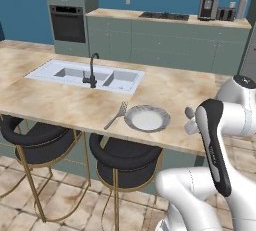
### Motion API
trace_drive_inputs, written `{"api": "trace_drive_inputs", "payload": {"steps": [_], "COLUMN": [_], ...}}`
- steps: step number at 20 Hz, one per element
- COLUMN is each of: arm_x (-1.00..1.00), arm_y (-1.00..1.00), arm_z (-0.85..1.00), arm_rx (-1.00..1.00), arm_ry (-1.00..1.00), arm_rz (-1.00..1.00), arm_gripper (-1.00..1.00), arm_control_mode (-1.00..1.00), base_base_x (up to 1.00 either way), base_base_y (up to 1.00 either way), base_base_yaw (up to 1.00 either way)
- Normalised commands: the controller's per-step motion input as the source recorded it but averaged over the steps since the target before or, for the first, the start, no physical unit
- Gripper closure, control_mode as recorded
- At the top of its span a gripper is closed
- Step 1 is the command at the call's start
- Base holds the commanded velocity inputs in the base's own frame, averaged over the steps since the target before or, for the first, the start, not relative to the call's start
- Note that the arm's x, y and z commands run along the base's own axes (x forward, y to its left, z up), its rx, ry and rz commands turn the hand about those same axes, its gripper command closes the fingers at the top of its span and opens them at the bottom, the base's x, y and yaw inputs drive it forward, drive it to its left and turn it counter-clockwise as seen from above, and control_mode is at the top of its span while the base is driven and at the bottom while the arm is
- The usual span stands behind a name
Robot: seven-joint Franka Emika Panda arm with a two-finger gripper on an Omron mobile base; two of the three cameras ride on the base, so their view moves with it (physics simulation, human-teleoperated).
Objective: Take the fork and place it on the left side of the plate. Then take the spoon and place it on the right side of the plate. Make sure they're directly next to the plate.
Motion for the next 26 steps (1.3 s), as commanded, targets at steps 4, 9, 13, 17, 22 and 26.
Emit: {"api": "trace_drive_inputs", "payload": {"steps": [4, 9, 13, 17, 22, 26], "arm_x": [0.00, 0.00, 0.00, 0.00, 0.00, 0.00], "arm_y": [0.00, 0.00, 0.00, 0.00, 0.00, 0.00], "arm_z": [0.00, 0.00, 0.00, 0.00, 0.00, 0.00], "arm_rx": [0.00, 0.00, 0.00, 0.00, 0.00, 0.00], "arm_ry": [0.00, 0.00, 0.00, 0.00, 0.00, 0.00], "arm_rz": [0.00, 0.00, 0.00, 0.00, 0.00, 0.00], "arm_gripper": [1.00, 1.00, 1.00, 1.00, 1.00, 1.00], "arm_control_mode": [1.00, 1.00, 1.00, -1.00, -1.00, -1.00], "base_base_x": [0.00, 0.00, 0.00, 0.00, 0.00, 0.00], "base_base_y": [0.00, 0.00, 0.00, 0.00, 0.00, 0.00], "base_base_yaw": [0.00, 0.00, 0.00, 0.00, 0.00, 0.00]}}
